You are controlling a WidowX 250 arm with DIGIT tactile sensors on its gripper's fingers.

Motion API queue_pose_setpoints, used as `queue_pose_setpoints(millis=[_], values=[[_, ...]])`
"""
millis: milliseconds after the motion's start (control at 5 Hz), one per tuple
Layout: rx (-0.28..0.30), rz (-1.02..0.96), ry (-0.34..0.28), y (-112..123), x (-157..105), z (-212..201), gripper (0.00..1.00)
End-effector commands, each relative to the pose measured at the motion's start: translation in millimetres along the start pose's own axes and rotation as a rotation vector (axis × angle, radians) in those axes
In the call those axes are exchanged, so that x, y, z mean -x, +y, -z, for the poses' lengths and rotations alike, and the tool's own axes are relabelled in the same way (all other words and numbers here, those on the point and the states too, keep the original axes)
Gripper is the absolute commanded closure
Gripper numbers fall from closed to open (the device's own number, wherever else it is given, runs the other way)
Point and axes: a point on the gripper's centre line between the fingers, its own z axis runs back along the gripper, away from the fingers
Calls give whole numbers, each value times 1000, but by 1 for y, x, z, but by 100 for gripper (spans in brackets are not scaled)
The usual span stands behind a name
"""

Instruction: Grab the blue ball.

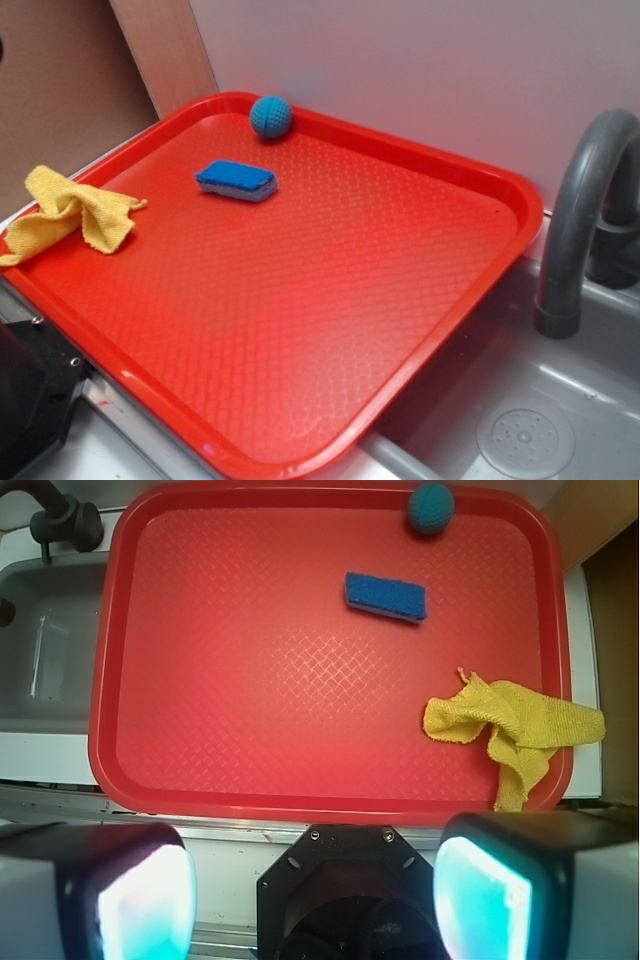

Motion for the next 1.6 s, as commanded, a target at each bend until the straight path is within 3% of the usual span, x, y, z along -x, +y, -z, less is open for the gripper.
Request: queue_pose_setpoints(millis=[0, 200, 400, 600, 800, 1000, 1400], values=[[0, 0, 0, 0, 0, 0, 0], [-2, -71, -170, 9, -13, -1, 0], [32, -26, -417, 28, -33, 0, 0], [5, -26, -609, 44, -43, 6, 0], [-51, -109, -700, 76, -60, 16, 0], [-85, -160, -711, 95, -77, 26, 0], [-172, -184, -648, 124, -112, 62, 0]])
